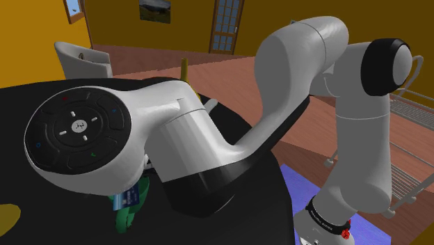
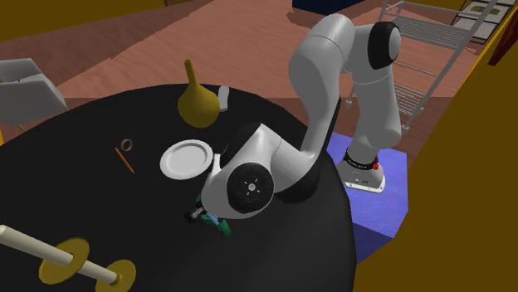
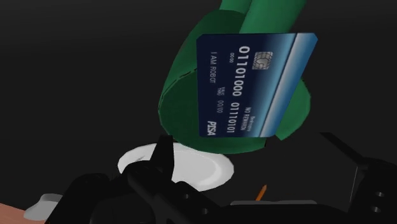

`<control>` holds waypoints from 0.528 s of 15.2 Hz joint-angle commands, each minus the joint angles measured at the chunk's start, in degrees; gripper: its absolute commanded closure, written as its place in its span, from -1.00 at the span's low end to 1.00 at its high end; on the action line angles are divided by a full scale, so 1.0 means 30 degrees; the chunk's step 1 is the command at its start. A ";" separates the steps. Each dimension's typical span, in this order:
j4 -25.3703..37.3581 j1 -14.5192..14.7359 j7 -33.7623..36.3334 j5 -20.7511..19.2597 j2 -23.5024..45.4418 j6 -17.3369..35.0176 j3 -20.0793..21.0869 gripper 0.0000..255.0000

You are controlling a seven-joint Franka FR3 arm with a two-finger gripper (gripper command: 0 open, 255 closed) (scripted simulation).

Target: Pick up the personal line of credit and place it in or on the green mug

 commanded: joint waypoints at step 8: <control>0.0766 0.0329 -0.0390 0.0934 -0.0774 -0.1256 0.0692 -1.00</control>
